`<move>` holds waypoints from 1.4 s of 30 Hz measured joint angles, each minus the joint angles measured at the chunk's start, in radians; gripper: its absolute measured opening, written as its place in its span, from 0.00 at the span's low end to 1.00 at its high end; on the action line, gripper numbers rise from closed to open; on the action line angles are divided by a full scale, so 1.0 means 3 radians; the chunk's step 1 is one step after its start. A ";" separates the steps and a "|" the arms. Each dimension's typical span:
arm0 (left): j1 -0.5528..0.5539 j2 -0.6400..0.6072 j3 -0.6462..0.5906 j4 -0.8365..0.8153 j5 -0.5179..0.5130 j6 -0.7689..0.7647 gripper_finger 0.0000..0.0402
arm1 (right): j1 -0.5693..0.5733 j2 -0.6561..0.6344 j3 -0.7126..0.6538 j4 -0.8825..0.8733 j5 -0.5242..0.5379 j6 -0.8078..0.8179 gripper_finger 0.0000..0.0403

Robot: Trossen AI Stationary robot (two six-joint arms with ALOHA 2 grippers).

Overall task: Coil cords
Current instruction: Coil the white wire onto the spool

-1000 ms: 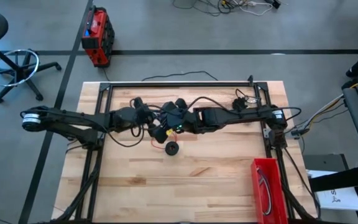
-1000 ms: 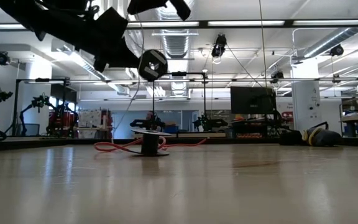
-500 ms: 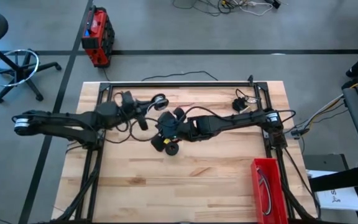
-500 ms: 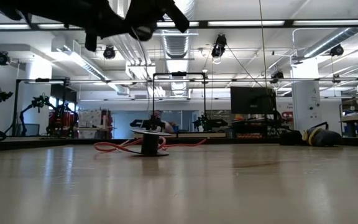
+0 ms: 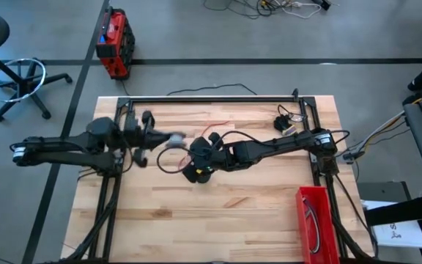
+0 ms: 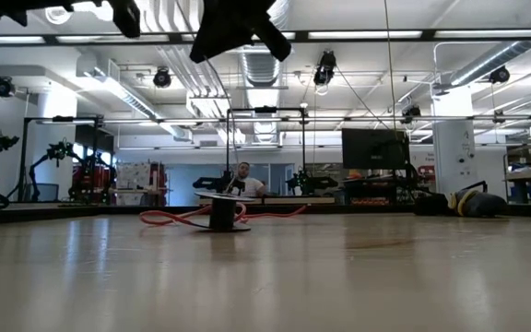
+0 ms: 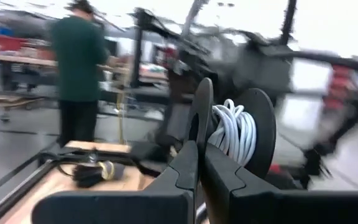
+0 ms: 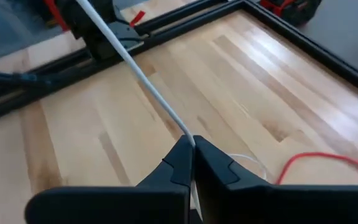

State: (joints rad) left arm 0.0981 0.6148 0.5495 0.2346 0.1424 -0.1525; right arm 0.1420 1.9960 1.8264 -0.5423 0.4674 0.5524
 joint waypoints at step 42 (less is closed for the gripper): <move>-0.0011 -0.0681 0.0028 -0.0217 0.0174 0.0003 0.00 | 0.0223 0.0727 -0.0881 0.2871 -0.0223 -0.1334 0.50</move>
State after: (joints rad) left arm 0.0948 0.4106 0.5579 0.1695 0.1947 -0.1516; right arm 0.2088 2.2141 1.5619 0.3191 0.4006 0.1522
